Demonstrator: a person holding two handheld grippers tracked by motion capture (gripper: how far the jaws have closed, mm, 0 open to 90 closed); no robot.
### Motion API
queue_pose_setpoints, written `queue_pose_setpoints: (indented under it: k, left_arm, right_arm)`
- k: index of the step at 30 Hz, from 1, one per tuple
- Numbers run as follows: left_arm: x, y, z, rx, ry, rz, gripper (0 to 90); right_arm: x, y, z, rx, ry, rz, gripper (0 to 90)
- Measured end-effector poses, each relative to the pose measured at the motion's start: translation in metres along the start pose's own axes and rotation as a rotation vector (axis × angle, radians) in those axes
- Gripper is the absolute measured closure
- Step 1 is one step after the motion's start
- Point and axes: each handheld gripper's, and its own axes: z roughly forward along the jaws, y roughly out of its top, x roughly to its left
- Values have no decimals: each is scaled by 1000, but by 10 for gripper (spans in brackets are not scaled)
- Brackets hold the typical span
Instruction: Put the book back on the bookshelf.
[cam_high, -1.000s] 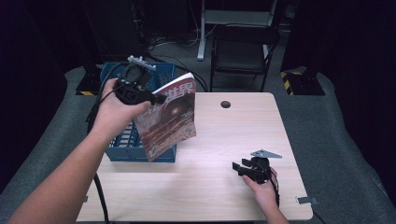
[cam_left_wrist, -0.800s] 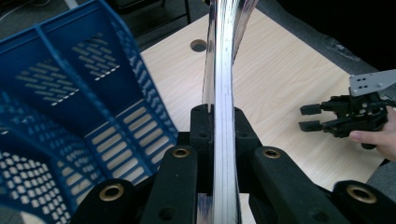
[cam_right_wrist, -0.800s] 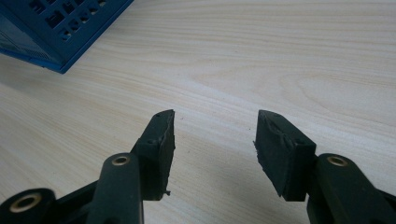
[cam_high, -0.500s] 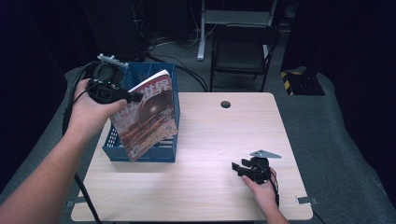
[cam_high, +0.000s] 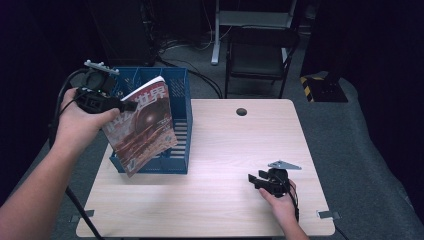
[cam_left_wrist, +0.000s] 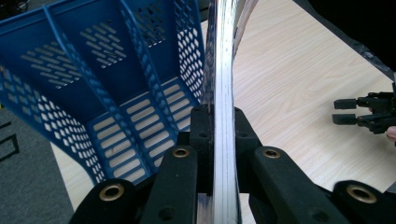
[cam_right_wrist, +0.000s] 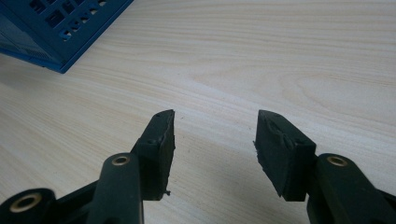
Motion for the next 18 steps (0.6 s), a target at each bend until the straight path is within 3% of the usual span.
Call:
queue_pose_setpoints:
  k: [9, 11, 18]
  left_arm:
    - [15, -10, -10, 8, 15, -34, 836]
    - [18, -12, -10, -8, 27, -48, 836]
    - [29, -16, -12, 6, 54, -80, 836]
  right_arm:
    - [0, 0, 0, -1, 0, 3, 472]
    - [0, 0, 0, 1, 0, 3, 472]
    - [1, -1, 1, 4, -2, 7, 471]
